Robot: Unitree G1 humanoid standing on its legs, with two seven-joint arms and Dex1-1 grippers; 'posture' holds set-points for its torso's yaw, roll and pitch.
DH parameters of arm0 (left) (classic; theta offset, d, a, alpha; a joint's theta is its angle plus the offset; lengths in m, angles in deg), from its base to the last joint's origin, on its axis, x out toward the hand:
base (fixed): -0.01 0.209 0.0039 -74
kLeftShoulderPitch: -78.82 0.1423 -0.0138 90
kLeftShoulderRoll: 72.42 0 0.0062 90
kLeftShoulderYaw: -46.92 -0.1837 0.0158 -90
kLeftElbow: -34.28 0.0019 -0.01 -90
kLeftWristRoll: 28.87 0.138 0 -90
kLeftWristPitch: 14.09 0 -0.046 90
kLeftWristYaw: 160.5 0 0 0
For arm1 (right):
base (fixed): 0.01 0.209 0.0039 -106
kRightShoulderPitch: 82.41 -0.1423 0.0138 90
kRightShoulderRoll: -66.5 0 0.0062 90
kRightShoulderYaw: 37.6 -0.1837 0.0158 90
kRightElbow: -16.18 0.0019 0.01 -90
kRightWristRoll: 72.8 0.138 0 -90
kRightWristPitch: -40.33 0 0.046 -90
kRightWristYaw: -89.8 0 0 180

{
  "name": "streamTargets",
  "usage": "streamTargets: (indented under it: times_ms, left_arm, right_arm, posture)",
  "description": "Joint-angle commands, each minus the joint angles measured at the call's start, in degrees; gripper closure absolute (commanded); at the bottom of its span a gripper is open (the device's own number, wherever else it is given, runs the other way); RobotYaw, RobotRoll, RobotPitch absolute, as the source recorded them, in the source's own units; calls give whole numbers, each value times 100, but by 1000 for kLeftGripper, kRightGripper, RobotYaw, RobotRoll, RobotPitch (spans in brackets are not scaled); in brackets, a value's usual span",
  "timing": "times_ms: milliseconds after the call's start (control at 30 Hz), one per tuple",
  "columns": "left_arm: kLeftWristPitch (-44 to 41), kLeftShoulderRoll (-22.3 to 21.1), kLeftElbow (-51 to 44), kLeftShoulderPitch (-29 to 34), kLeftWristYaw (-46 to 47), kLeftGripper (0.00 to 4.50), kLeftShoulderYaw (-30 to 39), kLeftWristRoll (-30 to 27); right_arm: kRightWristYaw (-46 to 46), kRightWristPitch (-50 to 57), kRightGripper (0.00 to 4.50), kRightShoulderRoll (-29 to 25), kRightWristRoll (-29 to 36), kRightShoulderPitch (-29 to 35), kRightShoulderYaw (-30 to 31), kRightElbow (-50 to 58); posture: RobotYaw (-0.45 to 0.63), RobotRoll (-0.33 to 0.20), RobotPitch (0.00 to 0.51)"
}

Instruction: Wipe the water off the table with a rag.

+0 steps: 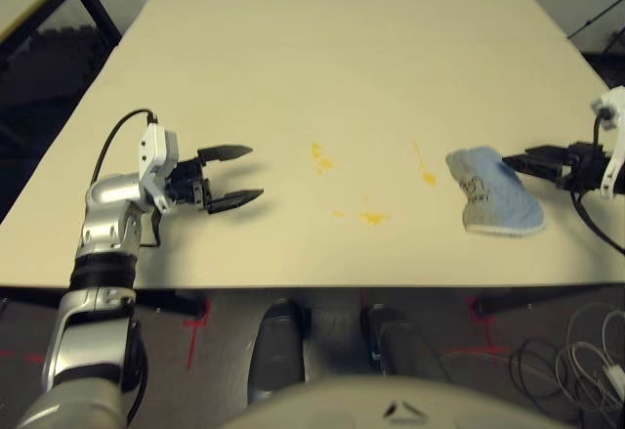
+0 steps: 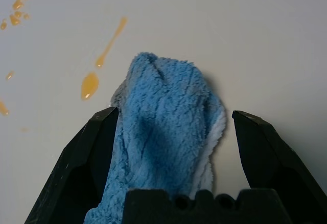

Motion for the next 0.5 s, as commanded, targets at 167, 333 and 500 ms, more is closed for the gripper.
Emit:
streamTargets:
  times_ms: [167,333,500]
  left_arm:
    - [9,23,-80,-4,-86,0,-118,-13]
    - [98,24,103,-178,-65,0,-98,3]
    - [103,13,177,-235,-125,0,-124,17]
  right_arm:
    - [163,118,48,77,-146,247,244,173]
    - [194,169,48,250,-160,418,415,159]
    - [243,359,48,363,-74,548,443,450]
  posture:
    - [90,0,130]
    - [74,0,142]
    - [46,0,144]
